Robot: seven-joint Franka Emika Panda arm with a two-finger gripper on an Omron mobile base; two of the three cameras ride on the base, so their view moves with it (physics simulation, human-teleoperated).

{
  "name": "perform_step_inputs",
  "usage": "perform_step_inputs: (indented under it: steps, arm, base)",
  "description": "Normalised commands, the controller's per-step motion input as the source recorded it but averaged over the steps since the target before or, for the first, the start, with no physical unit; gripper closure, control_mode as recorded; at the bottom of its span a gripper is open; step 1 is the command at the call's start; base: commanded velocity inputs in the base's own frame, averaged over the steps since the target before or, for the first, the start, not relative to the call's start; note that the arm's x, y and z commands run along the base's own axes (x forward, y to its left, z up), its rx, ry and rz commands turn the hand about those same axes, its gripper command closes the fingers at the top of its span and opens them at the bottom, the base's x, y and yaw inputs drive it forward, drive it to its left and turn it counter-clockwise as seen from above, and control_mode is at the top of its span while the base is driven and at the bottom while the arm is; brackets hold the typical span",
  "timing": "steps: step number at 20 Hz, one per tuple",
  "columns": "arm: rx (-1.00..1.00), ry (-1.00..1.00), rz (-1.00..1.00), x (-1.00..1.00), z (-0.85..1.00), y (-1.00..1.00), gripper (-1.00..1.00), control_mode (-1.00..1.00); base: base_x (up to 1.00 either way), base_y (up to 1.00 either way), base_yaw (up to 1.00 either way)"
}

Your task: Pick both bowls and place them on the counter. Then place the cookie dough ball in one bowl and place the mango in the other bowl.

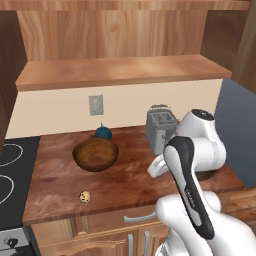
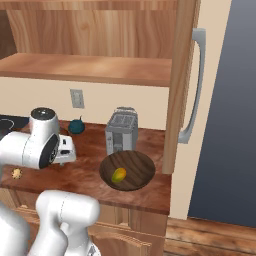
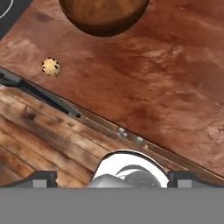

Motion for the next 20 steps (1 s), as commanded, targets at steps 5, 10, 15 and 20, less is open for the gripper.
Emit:
perform_step_inputs:
  steps: [5,10,15,20]
  arm:
    - [0.0,0.16,0.16,-0.09,0.15,0.55,-1.0,-1.0]
    - [0.0,0.04,0.11,-0.13,0.05,0.53,-1.0,-1.0]
    - [0.01,0.0,-0.02,-0.04,-0.04,0.61,-1.0,-1.0]
    - [0.0,0.0,-0.16,-0.04,-0.22,0.58,-1.0,-1.0]
  base:
    - [0.0,0.0,0.0]
    - [0.0,0.0,0.0]
    - [0.0,0.0,0.0]
    - [0.0,0.0,0.0]
